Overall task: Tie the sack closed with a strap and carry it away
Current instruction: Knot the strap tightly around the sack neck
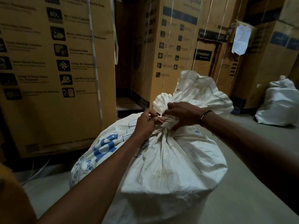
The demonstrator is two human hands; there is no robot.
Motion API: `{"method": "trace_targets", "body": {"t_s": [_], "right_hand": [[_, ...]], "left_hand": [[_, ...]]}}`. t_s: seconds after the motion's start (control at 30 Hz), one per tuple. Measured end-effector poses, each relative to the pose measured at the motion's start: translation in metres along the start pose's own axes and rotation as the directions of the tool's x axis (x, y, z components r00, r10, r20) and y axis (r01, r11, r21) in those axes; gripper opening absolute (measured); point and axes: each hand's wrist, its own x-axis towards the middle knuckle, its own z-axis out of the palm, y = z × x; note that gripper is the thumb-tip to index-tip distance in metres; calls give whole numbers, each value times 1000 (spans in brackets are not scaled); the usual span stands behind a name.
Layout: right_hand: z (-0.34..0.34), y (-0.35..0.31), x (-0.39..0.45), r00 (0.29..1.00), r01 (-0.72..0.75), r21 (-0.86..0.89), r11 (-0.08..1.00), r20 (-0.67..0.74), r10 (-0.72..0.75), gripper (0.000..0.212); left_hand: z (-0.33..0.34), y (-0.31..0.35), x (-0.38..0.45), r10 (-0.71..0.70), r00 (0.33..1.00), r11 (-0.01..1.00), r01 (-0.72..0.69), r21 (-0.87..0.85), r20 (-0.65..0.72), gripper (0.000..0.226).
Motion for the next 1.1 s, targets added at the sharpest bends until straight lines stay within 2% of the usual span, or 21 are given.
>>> {"method": "trace_targets", "body": {"t_s": [0.1,0.17,0.3,0.4,0.47,0.57,0.67,0.8,0.9,1.03,1.1], "right_hand": [[9,-6,-8,997,-78,176,981,-5,80,88],[18,-10,-14,992,-105,292,951,-32,119,80],[30,-13,-23,993,-66,446,892,-60,103,71],[33,-14,-29,986,-43,542,840,-115,124,73],[37,-13,-30,986,-46,593,804,-104,133,68],[42,-12,-31,983,-102,704,703,-38,181,59],[49,-18,-29,950,-150,804,576,-45,310,33],[58,-34,-20,872,-159,759,632,-191,450,21],[58,-37,-16,860,-168,763,624,-196,472,19],[58,-36,-15,870,-178,754,632,-179,459,17],[60,-36,-14,868,-179,757,628,-179,463,14]], "left_hand": [[-1,0,-2,-40,999,998,40,55,2,20],[-2,-2,-1,-58,998,991,60,117,-23,19],[-1,-2,-1,-200,979,980,200,4,-36,9],[-1,-3,-5,-270,962,961,268,-66,-26,12],[-1,-4,-7,-320,947,941,315,-125,-22,10],[1,-7,-9,-382,924,909,378,-174,15,12],[2,-9,-7,-393,919,906,392,-162,24,14],[0,-3,-9,-389,921,909,386,-156,13,10],[1,1,-10,-376,926,925,373,-76,-30,10],[6,5,-10,-213,968,932,241,270,-131,12],[7,5,-7,-214,968,920,244,306,-128,13]]}}
